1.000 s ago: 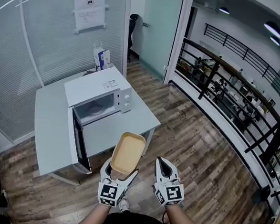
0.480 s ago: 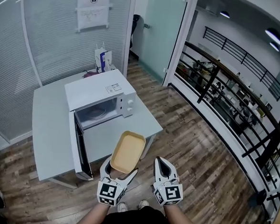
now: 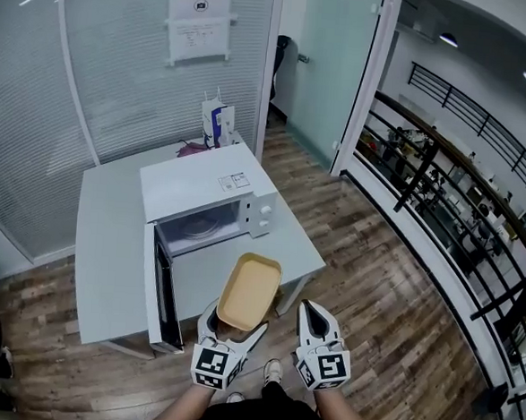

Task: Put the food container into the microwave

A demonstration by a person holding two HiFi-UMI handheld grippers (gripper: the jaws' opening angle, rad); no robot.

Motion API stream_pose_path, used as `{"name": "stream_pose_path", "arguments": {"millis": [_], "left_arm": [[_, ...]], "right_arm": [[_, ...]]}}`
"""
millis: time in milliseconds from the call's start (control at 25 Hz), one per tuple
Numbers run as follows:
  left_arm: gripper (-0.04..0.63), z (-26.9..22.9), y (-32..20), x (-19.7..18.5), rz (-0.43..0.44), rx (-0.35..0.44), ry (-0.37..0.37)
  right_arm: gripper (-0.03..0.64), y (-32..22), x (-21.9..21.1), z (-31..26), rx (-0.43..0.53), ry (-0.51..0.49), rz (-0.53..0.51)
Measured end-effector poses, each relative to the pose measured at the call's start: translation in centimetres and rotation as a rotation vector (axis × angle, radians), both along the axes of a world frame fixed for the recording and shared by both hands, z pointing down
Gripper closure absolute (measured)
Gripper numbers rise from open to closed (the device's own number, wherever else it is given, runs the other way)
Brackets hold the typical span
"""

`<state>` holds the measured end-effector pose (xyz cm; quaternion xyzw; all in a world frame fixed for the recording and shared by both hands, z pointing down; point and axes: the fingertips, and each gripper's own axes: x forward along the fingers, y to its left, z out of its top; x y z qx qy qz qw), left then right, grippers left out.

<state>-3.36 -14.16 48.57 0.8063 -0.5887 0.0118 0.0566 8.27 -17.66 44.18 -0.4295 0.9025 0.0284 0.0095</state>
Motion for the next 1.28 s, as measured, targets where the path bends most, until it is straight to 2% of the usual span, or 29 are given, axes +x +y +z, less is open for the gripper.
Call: {"name": "stream_pose_path", "arguments": {"millis": [120, 640, 1280], "left_arm": [[0.108, 0.0, -1.8, -0.6, -0.042, 0.0, -0.017], [0.109, 1.1, -6.9, -4.1, -0.271, -0.035, -0.01], [0.109, 2.5, -8.9, -5.1, -0.451, -0.098, -0.03]], "right_arm": [[0.618, -2.3, -0.4, -0.3, 0.001, -0.005, -0.027], [0.618, -10.2, -3.2, -0.4, -0.001, -0.015, -0.208], [0.618, -14.6, -5.1, 1.0, -0.039, -0.028, -0.387]]}}
